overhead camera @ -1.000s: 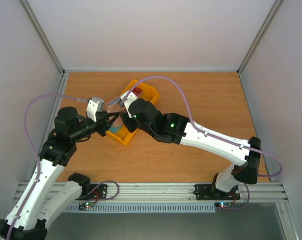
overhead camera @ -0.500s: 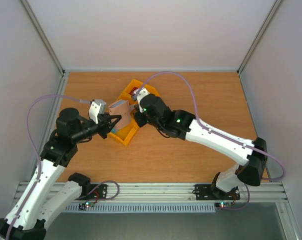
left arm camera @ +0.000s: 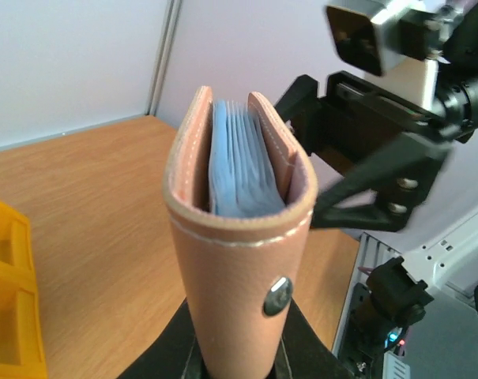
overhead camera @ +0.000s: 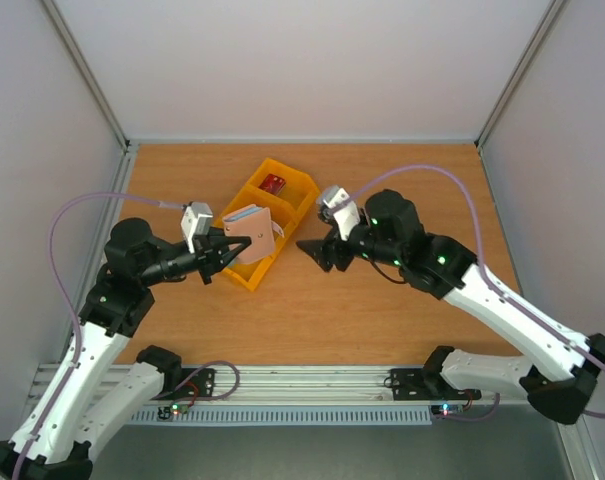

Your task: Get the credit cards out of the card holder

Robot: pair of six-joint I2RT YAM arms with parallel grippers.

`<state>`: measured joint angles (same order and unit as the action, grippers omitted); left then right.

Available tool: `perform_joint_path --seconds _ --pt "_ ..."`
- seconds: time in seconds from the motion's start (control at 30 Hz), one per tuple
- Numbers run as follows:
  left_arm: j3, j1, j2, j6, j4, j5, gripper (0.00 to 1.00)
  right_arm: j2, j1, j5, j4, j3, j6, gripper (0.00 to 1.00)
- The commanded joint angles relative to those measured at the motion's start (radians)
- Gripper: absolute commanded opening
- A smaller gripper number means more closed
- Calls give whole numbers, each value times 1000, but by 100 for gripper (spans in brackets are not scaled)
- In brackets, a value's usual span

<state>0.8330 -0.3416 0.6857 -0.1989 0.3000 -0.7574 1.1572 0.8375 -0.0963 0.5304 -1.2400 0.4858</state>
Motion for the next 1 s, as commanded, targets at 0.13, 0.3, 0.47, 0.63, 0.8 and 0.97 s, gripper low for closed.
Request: perform_joint_path --seconds 0.13,0.3,0.47,0.63,0.8,0.97 --pt "-4 3 -1 40 -58 -23 0 -101 39 -329 -244 118 -77 98" --pt "-17 2 3 -6 -134 -140 0 -5 43 -334 -326 102 -96 99" --pt "-16 3 2 21 -145 -257 0 1 -4 -389 -336 91 -70 91" --pt "-38 2 -9 22 -250 -438 0 -42 -61 -554 -220 81 11 76" --pt "-53 2 -3 -7 -364 -488 0 -44 -62 -602 -117 47 59 61" --pt "-49 1 4 26 -351 -565 0 -44 -62 -635 -83 10 93 48"
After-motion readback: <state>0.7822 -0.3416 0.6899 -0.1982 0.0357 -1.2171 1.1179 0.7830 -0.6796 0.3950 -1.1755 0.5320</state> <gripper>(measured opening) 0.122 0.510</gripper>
